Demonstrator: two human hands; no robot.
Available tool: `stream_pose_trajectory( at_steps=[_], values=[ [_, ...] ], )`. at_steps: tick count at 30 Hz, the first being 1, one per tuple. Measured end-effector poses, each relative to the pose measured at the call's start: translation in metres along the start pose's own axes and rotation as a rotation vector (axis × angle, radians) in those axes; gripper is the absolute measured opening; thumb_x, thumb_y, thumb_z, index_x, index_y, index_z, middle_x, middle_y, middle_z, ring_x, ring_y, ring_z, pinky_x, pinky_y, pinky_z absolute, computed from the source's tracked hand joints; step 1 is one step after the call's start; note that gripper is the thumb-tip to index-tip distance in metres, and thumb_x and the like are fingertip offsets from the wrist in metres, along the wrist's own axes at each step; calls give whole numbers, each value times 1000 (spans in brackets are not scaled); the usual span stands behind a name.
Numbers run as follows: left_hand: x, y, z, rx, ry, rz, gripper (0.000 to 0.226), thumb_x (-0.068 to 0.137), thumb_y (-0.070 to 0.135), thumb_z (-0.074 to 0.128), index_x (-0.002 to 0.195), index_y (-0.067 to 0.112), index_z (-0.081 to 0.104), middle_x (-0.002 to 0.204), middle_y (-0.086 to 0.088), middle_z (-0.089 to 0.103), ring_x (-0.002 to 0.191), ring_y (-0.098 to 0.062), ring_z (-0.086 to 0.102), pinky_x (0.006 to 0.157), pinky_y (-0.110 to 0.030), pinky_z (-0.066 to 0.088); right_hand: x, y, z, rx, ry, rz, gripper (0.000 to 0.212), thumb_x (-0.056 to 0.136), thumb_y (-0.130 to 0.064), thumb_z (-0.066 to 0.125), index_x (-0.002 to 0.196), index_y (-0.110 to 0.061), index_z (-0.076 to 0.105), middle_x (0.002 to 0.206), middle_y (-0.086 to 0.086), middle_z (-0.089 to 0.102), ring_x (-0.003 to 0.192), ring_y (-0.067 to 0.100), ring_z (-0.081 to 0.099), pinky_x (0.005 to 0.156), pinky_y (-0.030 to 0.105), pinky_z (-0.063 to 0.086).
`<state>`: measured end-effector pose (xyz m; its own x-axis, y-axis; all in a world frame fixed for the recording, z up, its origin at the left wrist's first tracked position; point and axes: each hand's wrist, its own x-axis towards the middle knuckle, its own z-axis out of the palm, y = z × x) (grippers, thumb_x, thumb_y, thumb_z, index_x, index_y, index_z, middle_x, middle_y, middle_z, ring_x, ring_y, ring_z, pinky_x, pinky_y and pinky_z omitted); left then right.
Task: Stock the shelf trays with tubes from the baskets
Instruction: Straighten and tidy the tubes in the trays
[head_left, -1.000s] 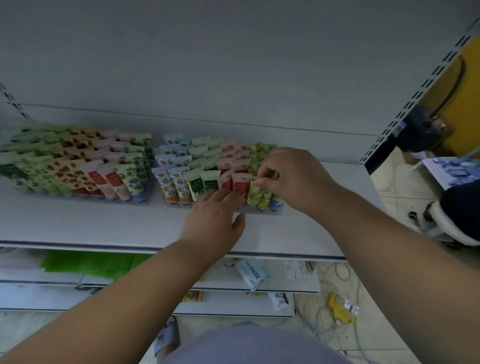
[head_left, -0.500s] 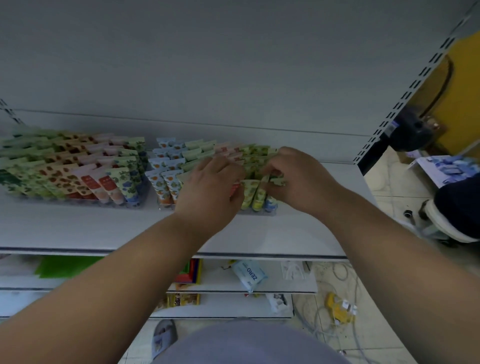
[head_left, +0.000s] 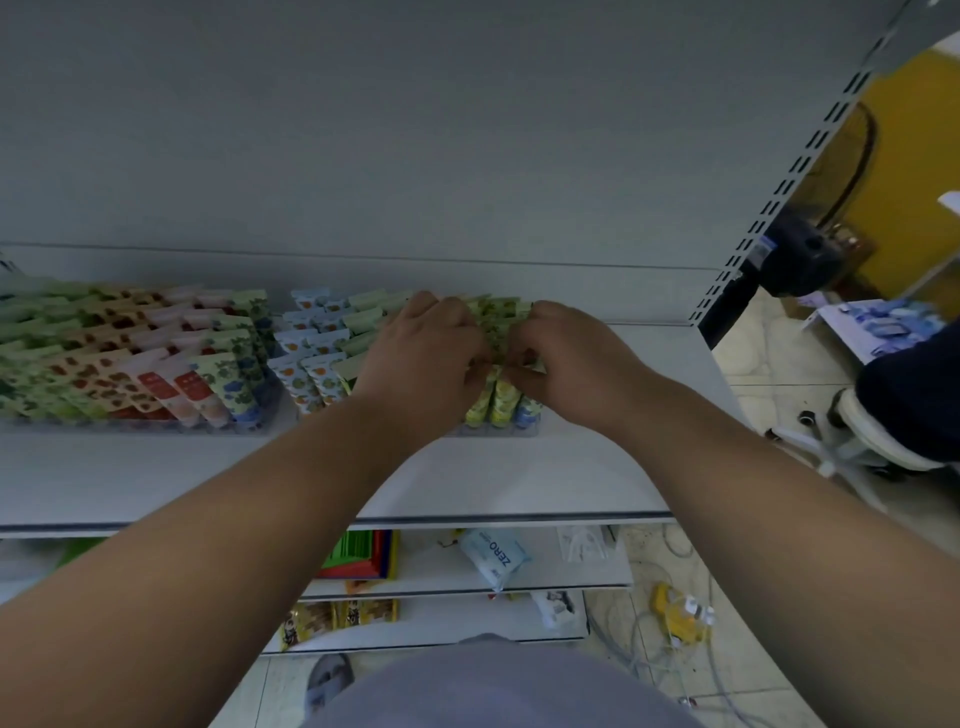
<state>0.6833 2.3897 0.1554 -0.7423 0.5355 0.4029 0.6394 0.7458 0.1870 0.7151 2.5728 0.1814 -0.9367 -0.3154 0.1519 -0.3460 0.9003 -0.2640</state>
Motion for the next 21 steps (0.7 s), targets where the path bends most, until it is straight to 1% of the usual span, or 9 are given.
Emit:
stream_pose_trajectory(
  at_steps=[4,7,9,11,13,15,21],
  values=[
    [1,1,-1,-29,18,16,25,77,34,52,80,19,72,86,-1,59,84,-29,53,73,-43,49,-3,5,-3,35,34,12,23,82,-32,70,96,-14,67,91,1,51,82,16,50,64,29,36],
    [3,7,-4,-47,16,31,29,80,37,49,86,22,72,88,1,59,87,-26,52,77,-40,48,-11,18,-11,84,73,26,23,78,-27,74,97,-15,66,89,-2,50,78,12,47,63,27,33],
    [7,10,-5,-46,-3,42,26,80,38,52,87,25,73,89,3,57,89,-24,51,79,-39,47,-16,27,-14,90,56,31,22,77,-23,74,97,-15,67,90,-3,51,79,10,49,65,26,35],
    [12,11,-4,-49,-12,53,18,78,35,59,86,26,73,87,3,57,89,-24,50,77,-38,47,-18,33,-14,98,34,24,17,79,-20,73,95,-15,69,90,-2,54,79,10,51,67,27,37],
    [13,10,-1,-55,-2,71,14,76,30,62,82,25,74,85,3,59,86,-25,51,74,-37,47,-17,34,-12,98,36,11,8,82,-19,71,89,-15,70,86,-3,55,75,8,49,65,26,35],
    [14,9,1,-53,-1,86,14,76,28,61,81,25,74,84,3,60,84,-25,51,72,-37,47,-17,36,-11,99,52,7,3,83,-19,70,85,-17,70,84,-5,54,75,9,50,65,25,34],
    [15,7,4,-67,0,91,16,78,30,59,82,25,74,85,4,61,84,-24,52,76,-39,47,-17,37,-9,117,58,29,5,83,-21,70,86,-16,70,85,-2,57,78,12,54,66,26,38]
  ],
)
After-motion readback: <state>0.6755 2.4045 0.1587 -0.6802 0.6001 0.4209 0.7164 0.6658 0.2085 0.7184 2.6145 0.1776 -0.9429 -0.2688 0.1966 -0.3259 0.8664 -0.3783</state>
